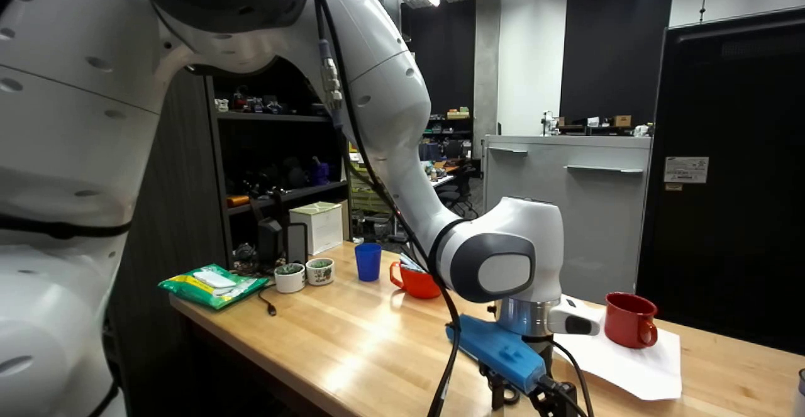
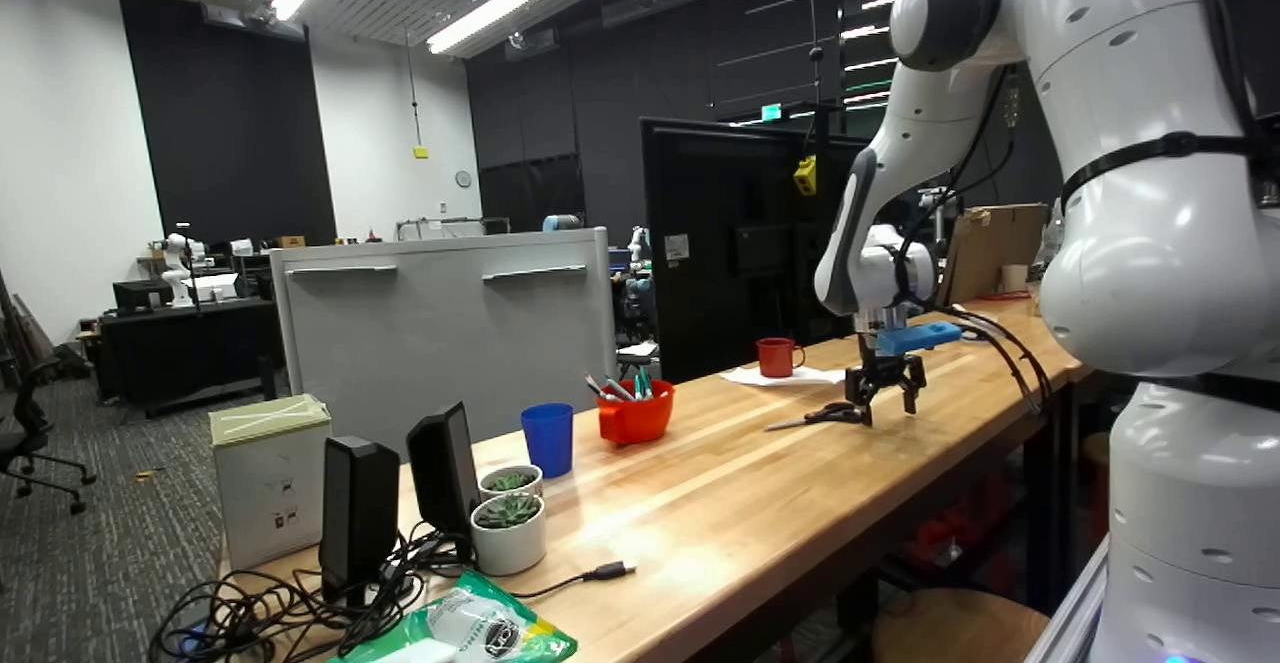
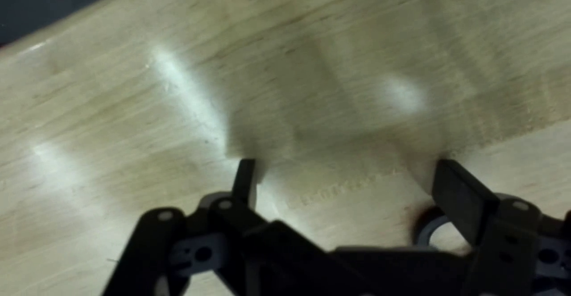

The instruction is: Move the black pair of scissors to the right and turn it in the opposite direction

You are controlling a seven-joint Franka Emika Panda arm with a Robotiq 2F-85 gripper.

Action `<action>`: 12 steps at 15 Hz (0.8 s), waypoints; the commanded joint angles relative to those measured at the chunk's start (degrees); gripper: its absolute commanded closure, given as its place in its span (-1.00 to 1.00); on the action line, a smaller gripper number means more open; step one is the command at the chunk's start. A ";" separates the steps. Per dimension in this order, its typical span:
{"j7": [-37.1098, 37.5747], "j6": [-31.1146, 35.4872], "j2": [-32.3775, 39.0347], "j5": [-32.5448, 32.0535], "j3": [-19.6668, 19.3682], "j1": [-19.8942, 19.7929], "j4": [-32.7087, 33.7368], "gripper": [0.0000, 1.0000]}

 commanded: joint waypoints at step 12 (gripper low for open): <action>1.62 -0.78 1.77 0.18 0.71 -0.19 2.07 -1.00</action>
